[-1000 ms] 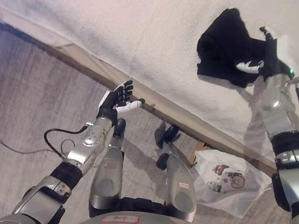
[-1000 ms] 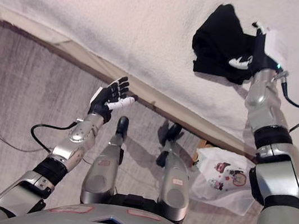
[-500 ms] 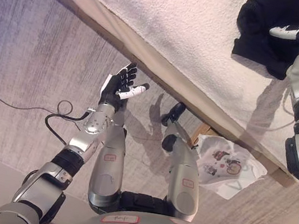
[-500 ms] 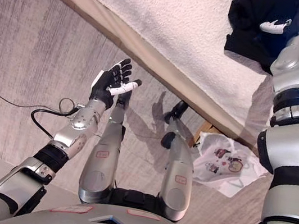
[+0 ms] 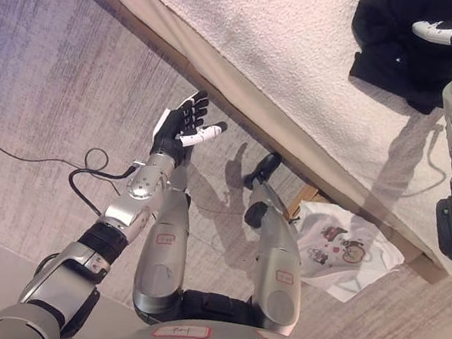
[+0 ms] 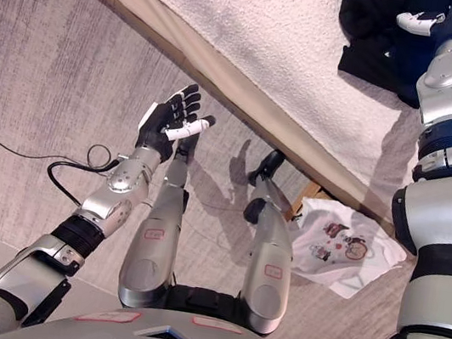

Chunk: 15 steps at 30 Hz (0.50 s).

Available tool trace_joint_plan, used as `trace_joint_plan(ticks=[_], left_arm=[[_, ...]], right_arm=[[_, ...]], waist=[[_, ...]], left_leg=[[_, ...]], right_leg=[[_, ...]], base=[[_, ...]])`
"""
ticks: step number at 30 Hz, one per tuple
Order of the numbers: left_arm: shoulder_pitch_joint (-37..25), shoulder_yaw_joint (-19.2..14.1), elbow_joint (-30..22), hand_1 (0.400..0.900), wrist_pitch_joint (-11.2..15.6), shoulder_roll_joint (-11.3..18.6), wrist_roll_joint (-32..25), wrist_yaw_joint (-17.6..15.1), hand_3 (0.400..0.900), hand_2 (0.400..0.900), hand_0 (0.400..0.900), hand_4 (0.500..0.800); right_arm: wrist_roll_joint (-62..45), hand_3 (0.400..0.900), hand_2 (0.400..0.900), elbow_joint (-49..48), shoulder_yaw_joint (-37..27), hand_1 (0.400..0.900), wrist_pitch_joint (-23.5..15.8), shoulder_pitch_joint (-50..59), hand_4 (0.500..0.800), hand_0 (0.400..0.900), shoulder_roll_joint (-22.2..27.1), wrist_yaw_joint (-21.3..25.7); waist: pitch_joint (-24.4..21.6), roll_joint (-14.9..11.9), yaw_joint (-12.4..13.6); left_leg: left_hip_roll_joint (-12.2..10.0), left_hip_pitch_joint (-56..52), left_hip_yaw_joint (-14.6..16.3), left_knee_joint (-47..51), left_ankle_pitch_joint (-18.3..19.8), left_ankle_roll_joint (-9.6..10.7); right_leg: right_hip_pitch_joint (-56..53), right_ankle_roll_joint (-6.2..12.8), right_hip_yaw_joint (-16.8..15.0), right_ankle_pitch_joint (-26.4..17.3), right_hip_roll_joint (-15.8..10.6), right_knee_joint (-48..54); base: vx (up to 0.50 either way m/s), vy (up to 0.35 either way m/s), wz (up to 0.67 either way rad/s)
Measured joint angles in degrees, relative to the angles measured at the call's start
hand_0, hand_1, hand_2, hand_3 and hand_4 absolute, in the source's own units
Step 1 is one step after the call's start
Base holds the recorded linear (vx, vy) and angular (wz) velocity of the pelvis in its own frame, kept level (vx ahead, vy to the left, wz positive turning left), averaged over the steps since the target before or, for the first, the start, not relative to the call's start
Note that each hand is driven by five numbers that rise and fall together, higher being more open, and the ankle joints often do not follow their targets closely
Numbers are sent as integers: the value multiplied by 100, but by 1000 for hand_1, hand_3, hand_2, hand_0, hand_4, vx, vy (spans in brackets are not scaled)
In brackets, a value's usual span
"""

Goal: Put the clothes on the bed into the basket.

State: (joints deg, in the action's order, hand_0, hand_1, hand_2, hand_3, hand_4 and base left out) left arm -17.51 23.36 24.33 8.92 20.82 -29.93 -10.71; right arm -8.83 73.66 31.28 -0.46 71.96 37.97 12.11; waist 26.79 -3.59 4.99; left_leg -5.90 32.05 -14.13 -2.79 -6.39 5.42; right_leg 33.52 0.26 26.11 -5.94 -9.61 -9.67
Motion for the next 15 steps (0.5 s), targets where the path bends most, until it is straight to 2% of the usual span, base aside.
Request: trace_joint_plan(ticks=[8, 11, 15], left_arm=[[9, -112, 0, 900, -6, 9, -18, -42, 900, 900, 900, 800], [11, -239, -14, 900, -4, 10, -17, -109, 900, 900, 900, 800], [48, -425, -73, 900, -4, 97, -13, -152, 900, 900, 900, 800]], right_arm=[[-235, 400, 400, -198, -42, 400, -2, -98, 500, 400, -23, 25], [-279, 400, 400, -823, -408, 400, -5, -397, 500, 400, -30, 129], [-296, 400, 400, -2160, -956, 400, -11, -1121, 500, 400, -32, 323]], waist=[[0, 0, -35], [-1, -1, -55], [-3, -2, -143]], left_leg=[[9, -352, 49, 88, -48, 62], [10, -662, 107, 209, -48, 61], [19, -1022, 166, 329, -48, 61]], right_leg=[[-290, -2, -26, -4, -26, 8], [-536, 1, -57, -2, -35, 47], [-860, 3, -84, -4, -37, 139]], base=[[17, 41, -4], [30, 79, -12], [28, 109, -17]])
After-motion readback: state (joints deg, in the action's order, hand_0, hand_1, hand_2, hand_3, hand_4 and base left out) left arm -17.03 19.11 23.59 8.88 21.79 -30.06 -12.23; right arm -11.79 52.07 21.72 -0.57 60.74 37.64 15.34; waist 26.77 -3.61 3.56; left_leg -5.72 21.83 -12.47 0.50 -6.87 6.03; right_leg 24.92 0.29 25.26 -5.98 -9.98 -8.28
